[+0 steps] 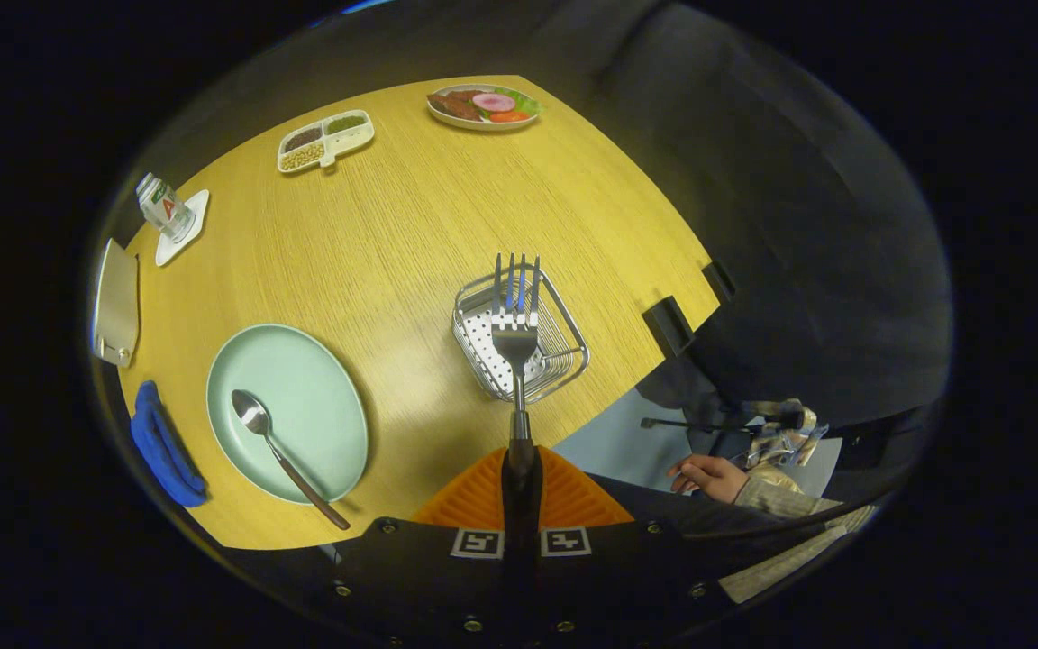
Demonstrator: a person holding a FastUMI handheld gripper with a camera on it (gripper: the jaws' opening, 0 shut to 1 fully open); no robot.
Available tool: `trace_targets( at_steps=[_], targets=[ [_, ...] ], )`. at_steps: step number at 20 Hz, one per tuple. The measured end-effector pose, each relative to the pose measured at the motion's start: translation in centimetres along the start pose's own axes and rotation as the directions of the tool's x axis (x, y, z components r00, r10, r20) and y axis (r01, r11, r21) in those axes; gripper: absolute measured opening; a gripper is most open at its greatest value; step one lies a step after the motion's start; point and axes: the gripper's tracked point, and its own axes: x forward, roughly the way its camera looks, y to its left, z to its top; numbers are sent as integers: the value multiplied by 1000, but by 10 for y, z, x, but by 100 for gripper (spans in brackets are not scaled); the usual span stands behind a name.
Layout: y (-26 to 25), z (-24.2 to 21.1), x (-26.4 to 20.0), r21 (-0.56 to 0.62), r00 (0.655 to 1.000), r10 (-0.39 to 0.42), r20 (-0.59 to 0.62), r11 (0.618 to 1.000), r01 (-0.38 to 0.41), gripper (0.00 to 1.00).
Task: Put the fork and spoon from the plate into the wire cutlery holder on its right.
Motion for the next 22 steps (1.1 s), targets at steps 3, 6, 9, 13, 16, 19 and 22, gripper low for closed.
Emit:
trace_targets(
  at_steps=[3,6,9,13,16,19,22],
  targets=[
    [2,-7,8,7,998,22,-58,1000,-21,1],
    [3,-10,17,9,991,42,-124,999,-42,1],
    [1,-8,21,16,987,53,-151,999,-51,1],
    [1,8,20,3,993,63,-102,998,-63,10],
    [-1,19,15,-21,997,55,-62,998,-57,14],
    [1,26,11,-42,998,64,-20,997,-65,37],
    [4,30,6,-61,997,72,10,996,-71,38]
  ],
)
